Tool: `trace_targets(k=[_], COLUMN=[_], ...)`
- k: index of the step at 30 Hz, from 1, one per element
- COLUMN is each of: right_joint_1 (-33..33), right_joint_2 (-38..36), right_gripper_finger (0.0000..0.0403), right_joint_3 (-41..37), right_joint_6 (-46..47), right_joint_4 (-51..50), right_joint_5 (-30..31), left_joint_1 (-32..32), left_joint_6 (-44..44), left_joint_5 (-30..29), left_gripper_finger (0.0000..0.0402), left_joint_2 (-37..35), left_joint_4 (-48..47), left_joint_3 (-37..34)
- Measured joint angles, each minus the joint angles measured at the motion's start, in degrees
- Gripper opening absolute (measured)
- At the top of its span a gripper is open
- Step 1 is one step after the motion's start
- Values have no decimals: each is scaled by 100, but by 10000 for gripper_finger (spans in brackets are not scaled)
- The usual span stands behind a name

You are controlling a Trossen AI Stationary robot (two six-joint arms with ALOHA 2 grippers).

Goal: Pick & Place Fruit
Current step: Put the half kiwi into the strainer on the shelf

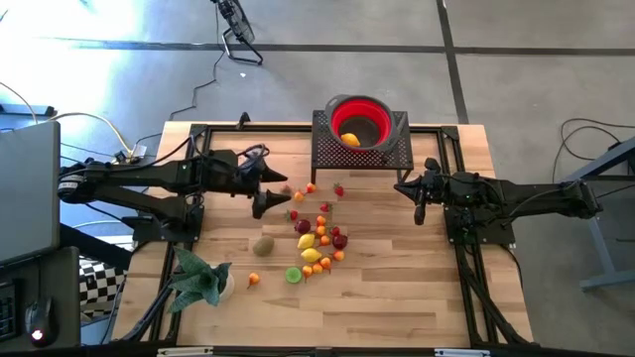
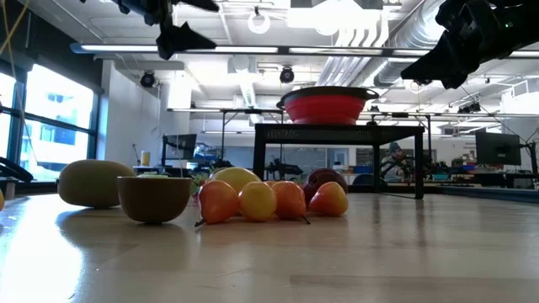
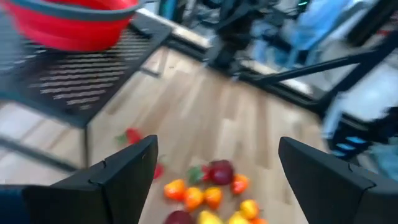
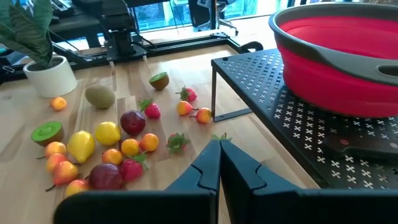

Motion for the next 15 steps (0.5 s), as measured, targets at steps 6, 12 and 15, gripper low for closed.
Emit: trace_targets(k=[6,12,15], right_joint_1=[0,0,0], right_joint_2=[0,0,0], right_gripper_finger=[3,3,3], right_joint_3=[0,0,0], right_joint_6=[10,10,10], right_joint_4=[2,2,3], right_joint_5=[0,2,2], left_joint_1=[2,2,2], left_joint_6=[-85,-490,-599], left_joint_5=[-834,-1144,-1271], left_gripper_finger=[329,329,329], left_joint_2=[4,4,4], left_joint_4=[-920,-1568,-1681], left_joint_3=[-2,-2,-2])
